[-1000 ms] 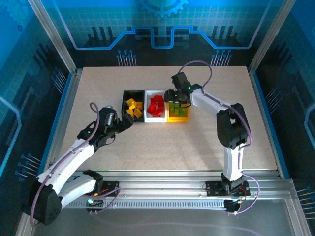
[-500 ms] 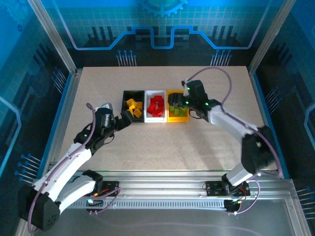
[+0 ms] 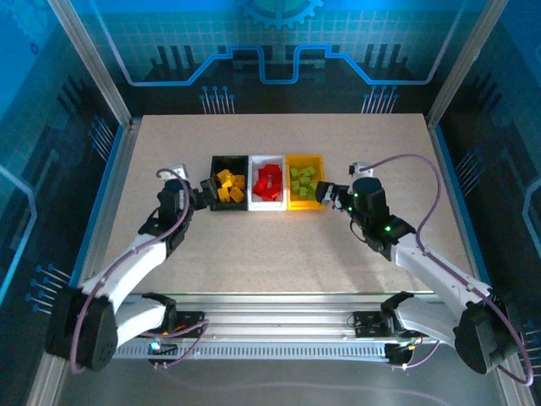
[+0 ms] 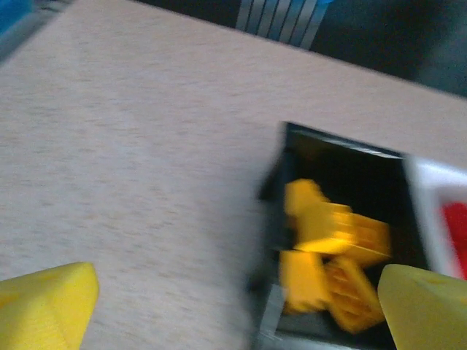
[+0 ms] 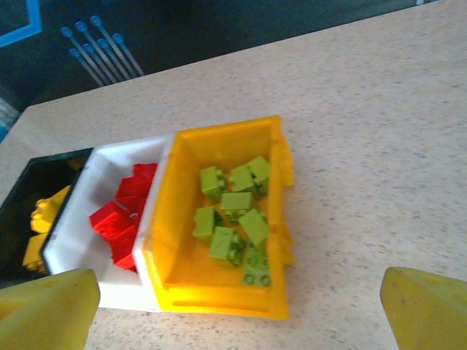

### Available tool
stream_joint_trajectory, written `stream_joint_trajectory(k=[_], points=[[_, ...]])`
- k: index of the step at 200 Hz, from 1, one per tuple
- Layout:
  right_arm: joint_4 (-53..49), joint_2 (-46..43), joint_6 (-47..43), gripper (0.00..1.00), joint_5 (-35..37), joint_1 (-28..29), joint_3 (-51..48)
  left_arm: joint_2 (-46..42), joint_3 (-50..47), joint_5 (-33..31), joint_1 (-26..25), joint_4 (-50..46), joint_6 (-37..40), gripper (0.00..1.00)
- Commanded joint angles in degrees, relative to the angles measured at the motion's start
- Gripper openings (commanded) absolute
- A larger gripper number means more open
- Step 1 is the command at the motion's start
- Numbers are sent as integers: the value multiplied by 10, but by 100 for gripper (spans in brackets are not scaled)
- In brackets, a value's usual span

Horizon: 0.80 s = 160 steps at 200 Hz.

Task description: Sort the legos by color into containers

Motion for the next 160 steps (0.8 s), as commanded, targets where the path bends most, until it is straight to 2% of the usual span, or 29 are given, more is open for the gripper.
stream_joint_trajectory(k=[1,32,44,71,85,98,101,106,115,124,133,160], points=[[1,-40,21,100,46,-20,-15,64,-5,-35,33,82,98,99],[-46,-55,16,100,26,-50,-12,128,-57,-89,35,268,185,99],[-55,-61,6,100,35,-57,-15,151,-61,-51,55,282,168,99],[-36,-96,-34,100,62,-79,-44,206,-112,0,59,441,176,99],[1,-122,-85,100,66,-90,-70,204,-102,35,71,410,165,99],[46,-144,-137,100,71,-102,-97,223,-119,100,95,444,157,99],[57,-148,-147,100,71,-104,-104,234,-127,107,98,481,163,99],[77,-153,-167,100,72,-112,-116,240,-131,109,98,502,168,99],[121,-156,-201,100,74,-122,-139,224,-116,113,99,441,160,99],[164,-152,-221,100,79,-135,-164,235,-123,113,99,478,166,99],[193,-141,-236,100,73,-155,-180,229,-121,114,98,460,162,99],[287,-44,-240,100,20,-213,-208,233,-124,109,98,474,163,99]])
